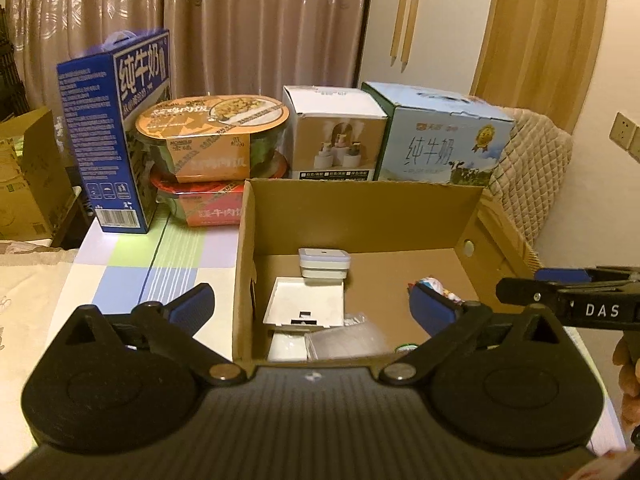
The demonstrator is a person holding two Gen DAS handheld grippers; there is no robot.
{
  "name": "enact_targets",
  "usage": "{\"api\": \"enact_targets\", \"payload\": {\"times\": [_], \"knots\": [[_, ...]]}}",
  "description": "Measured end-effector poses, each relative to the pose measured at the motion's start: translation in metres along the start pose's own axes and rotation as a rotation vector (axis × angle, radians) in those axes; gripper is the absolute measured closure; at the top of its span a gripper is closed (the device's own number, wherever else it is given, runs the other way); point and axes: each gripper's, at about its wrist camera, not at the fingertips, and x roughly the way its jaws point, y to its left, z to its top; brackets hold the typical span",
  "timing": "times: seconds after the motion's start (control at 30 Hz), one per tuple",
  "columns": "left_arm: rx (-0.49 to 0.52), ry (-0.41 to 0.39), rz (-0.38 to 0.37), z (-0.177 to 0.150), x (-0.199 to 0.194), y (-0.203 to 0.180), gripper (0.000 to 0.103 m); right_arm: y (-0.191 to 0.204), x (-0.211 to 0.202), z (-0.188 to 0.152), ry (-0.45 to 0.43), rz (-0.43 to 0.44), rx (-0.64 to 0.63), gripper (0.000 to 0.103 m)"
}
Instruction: Organize rigid objects
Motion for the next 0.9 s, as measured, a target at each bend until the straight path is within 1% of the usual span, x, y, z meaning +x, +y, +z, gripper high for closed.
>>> {"api": "enact_targets", "payload": {"times": [0.17,0.33,0.47,0.6,0.8,0.9], "knots": [[0.003,0.0,0.005,-0.013,-0.028,-0.014,0.001,-0.004,-0.026,-0.016,0.03,-0.024,0.01,0.035],[-0.001,-0.033,-0.006,-0.025,-0.061,-0.031,0.001,-0.005,-0.057,-0.032,0.055,-0.052,0.0,0.034],[0.027,-0.048,0.0,-0.034,-0.087,-0.048,0.001,-0.001,-0.083,-0.044,0.051,-0.067,-0.01,0.033],[0.043,-0.068,0.026,-0.044,-0.114,-0.061,0.001,0.002,-0.111,-0.054,0.038,-0.086,-0.022,0.032],[0.045,-0.057,0.034,-0.064,-0.151,-0.072,0.001,0.008,-0.154,-0.071,0.012,-0.1,-0.025,0.031],[0.036,-0.069,0.039,-0.077,-0.17,-0.076,0.001,0.011,-0.176,-0.084,-0.004,-0.099,-0.008,0.03]]}}
